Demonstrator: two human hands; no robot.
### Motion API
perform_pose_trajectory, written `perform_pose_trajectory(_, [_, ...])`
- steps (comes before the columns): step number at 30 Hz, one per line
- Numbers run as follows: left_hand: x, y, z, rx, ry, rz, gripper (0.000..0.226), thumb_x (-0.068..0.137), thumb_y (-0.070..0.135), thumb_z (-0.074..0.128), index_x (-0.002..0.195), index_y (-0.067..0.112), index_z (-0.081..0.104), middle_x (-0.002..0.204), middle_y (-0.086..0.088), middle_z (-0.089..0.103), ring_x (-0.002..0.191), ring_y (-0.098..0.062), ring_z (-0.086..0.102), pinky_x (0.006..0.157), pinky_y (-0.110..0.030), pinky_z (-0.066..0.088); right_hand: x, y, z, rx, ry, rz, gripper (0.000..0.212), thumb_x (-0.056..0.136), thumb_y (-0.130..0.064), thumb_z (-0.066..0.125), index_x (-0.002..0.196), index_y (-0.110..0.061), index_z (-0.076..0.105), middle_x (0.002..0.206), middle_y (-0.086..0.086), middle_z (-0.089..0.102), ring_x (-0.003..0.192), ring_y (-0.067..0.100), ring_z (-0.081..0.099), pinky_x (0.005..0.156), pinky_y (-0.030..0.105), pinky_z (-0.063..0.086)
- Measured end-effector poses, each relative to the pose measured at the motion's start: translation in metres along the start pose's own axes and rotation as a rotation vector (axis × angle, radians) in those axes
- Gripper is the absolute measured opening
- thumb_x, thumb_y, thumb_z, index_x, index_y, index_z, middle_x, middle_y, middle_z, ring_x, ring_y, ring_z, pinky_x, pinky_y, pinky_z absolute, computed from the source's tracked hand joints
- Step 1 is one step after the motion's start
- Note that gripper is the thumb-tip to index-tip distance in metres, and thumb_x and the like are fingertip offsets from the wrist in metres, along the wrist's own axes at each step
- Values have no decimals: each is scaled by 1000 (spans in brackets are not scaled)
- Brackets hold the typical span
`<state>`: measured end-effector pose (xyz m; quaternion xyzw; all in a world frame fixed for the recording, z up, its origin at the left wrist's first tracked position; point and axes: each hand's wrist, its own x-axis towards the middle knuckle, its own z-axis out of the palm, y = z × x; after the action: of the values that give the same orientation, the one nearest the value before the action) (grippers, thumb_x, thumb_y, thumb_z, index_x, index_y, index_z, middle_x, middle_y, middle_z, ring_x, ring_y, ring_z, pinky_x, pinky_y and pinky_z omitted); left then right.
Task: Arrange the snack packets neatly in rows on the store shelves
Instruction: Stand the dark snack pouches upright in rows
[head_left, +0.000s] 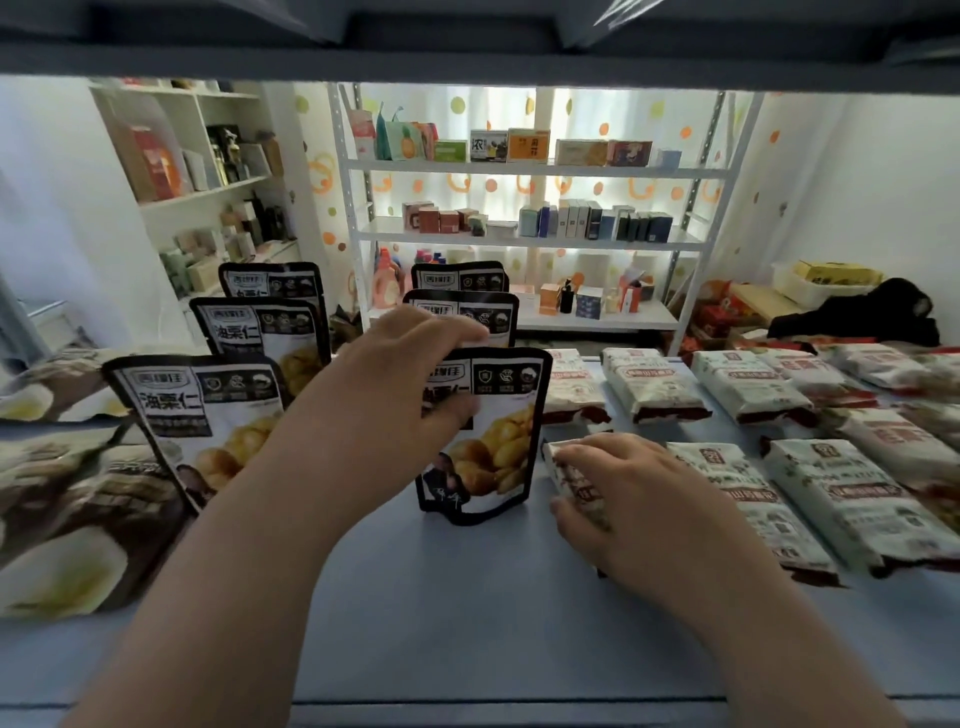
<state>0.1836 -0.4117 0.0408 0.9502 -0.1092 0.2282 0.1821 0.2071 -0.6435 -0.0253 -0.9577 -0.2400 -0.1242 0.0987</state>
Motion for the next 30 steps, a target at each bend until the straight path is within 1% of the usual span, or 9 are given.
perform_pose_trajectory(3, [-22, 1, -11, 81, 119, 52, 50, 89, 43, 54, 137, 36, 45, 129, 17, 42, 120, -3, 38, 93, -23, 29, -4, -7, -3, -19, 41, 13, 60, 85, -59, 45, 139, -34, 48, 146, -10, 45, 135, 12, 40, 103, 31, 40])
perform_pose_trajectory(6, [-49, -12, -34, 122, 233, 136, 35, 92, 39, 54, 127, 34, 55, 121, 17, 48, 114, -7, 45, 90, -24, 34, -14, -28, -4, 52, 229, -21, 48, 86, -50, 49, 124, -25, 64, 131, -5, 59, 123, 17, 53, 93, 35, 51])
perform_pose_trajectory(11, [-76, -71, -86, 149, 272, 33, 40, 86, 46, 54, 125, 36, 55, 118, 8, 54, 115, -23, 50, 95, -44, 43, -24, -81, 6, 188, 501, -163, 22, 91, -27, 55, 104, -16, 68, 107, -4, 62, 102, 14, 57, 92, 17, 39])
perform_pose_trajectory(15, [-85, -116, -104, 103, 95, -103, 52, 80, 59, 56, 128, 39, 48, 121, 4, 51, 114, -22, 51, 94, -49, 46, -15, -136, 7, 312, 462, -192, 21, 90, -30, 55, 107, -21, 65, 107, -8, 60, 101, 10, 57, 84, 20, 44])
perform_pose_trajectory(19, [-79, -136, -96, -99, 87, -94, 42, 79, 32, 71, 116, 39, 53, 117, 9, 48, 103, -14, 54, 87, -41, 53, 13, -177, 3, 385, 350, -180, 37, 93, -37, 54, 129, -31, 51, 124, -14, 52, 108, 4, 53, 86, 33, 51])
perform_pose_trajectory(23, [-71, -142, -83, -74, 77, -69, 28, 85, 18, 64, 107, 33, 55, 105, 11, 60, 88, -9, 56, 67, -25, 44, 46, -210, 1, 445, 263, -125, 59, 94, -35, 56, 146, -38, 30, 144, -8, 36, 123, 11, 46, 95, 41, 49])
perform_pose_trajectory(25, [-69, -142, -79, -102, 53, -34, 22, 87, 19, 59, 107, 30, 56, 98, 11, 62, 84, -9, 59, 64, -25, 46, 57, -217, -2, 388, 299, -133, 58, 94, -30, 57, 147, -35, 33, 145, -4, 34, 124, 15, 44, 98, 40, 46])
perform_pose_trajectory(28, [-66, -145, -80, -145, 12, 13, 20, 89, 19, 58, 102, 34, 55, 86, 18, 57, 75, 1, 56, 58, -18, 41, 68, -215, -14, 166, 375, -178, 43, 95, -25, 57, 137, -26, 53, 134, -1, 49, 126, 20, 39, 104, 32, 35])
perform_pose_trajectory(30, [-63, -148, -85, -186, -37, 43, 19, 89, 23, 59, 95, 39, 54, 81, 19, 58, 71, 4, 57, 57, -21, 41, 74, -213, -24, 103, 310, -202, 32, 96, -25, 57, 127, -25, 62, 120, -4, 60, 117, 19, 47, 93, 26, 34])
